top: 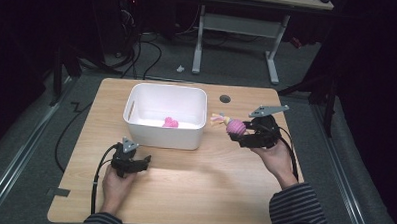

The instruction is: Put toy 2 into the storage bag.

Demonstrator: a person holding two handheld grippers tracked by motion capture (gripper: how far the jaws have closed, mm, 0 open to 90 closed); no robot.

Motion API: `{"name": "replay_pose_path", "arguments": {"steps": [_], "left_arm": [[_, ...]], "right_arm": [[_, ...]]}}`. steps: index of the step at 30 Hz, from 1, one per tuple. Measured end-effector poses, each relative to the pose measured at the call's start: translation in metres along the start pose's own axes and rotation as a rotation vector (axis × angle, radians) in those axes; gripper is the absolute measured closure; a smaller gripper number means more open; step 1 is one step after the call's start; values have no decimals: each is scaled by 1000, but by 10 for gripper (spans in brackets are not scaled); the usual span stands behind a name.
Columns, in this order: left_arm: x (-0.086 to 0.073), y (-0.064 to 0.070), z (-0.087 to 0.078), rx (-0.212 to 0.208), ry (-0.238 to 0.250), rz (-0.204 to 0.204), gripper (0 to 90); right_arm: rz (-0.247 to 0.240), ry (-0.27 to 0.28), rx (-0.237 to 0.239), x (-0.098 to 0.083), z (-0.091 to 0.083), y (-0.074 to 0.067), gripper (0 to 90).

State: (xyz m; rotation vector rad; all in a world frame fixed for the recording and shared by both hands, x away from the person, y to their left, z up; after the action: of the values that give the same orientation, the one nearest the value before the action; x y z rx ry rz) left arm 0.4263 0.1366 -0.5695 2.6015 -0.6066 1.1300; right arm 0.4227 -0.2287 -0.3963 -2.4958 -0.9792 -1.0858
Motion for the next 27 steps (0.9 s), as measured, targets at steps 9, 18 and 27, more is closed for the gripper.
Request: {"name": "replay_pose_path", "arguments": {"steps": [9,18,27], "left_arm": [[0,0,0,0,0,2,280],[0,0,0,-7,3,-3,275],[0,0,1,-3,1,2,273]], "right_arm": [[-74,-7,-2,25,9,-12,349],[-101,-6,19,43,17,-21,349],[-114,2,56,63,20,-23,349]]}}
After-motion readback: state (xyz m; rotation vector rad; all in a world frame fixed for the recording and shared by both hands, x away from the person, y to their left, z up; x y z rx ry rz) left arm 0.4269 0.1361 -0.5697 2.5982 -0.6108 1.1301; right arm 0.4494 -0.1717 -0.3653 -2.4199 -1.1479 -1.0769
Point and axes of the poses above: each handheld gripper's, and its own axes: z roughly forward along the jaws, x roughly out of its top, y roughly to its right, the point moved 5 cm from there along z, roughly forward along the jaws, and after that the axes turned 3 degrees about -z, right-handed, at the moved point
